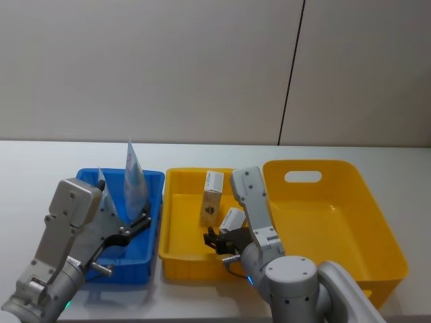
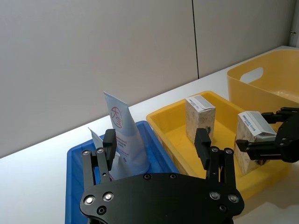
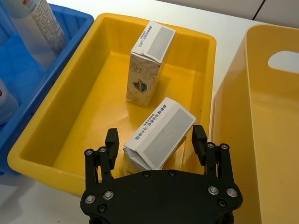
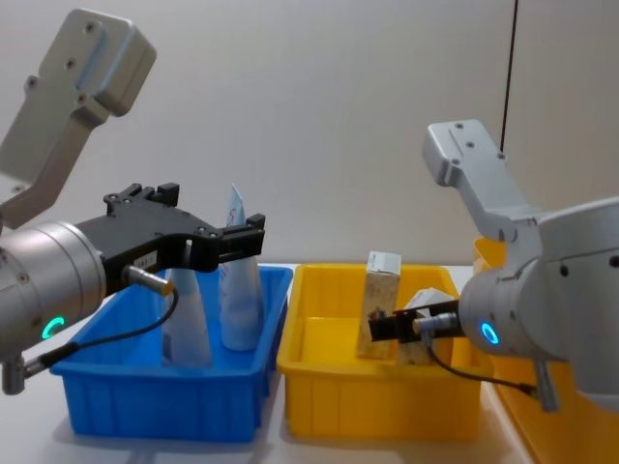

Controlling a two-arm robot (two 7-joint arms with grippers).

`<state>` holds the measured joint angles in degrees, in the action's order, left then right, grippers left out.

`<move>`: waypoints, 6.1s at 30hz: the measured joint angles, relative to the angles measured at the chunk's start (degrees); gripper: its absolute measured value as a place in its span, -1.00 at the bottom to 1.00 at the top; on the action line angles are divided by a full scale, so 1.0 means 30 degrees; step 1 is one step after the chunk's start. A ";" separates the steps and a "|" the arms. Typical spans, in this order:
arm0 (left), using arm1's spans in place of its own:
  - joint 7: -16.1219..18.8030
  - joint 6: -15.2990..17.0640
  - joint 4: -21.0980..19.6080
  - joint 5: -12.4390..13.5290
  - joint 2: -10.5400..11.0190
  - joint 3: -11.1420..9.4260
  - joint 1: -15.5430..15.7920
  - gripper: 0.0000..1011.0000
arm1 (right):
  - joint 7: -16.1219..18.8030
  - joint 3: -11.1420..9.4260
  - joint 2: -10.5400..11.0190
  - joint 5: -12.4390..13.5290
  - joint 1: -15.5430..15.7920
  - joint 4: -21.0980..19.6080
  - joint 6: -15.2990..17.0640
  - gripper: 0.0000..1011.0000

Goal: Bimanual collaborative sorting of washing and personal care products

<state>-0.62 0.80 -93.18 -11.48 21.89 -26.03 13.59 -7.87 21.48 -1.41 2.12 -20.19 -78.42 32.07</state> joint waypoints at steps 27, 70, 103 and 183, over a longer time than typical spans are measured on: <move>0.0000 0.0000 0.0000 -0.0001 0.0000 0.0001 0.0000 0.98 | -0.0026 -0.0059 -0.0033 -0.0118 -0.0024 0.0136 -0.0169 -0.35; 0.0000 0.0000 0.0000 -0.0001 0.0000 0.0000 0.0000 0.98 | 0.0247 0.0250 0.0293 -0.0605 0.0521 -0.1445 -0.1850 -0.35; 0.0000 0.0000 0.0000 -0.0001 0.0000 0.0000 0.0000 0.98 | 0.1044 -0.0977 0.1442 -0.1020 0.1748 -0.8067 -0.2863 -0.35; -0.0003 0.0028 0.0000 0.0014 -0.0002 0.0007 0.0000 0.98 | 0.0928 -0.3885 0.2651 -0.2433 0.1263 -0.6429 0.1062 0.99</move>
<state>-0.63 0.88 -93.18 -11.44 21.89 -26.01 13.59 -5.08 9.82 6.54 -5.17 -16.40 -97.71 35.26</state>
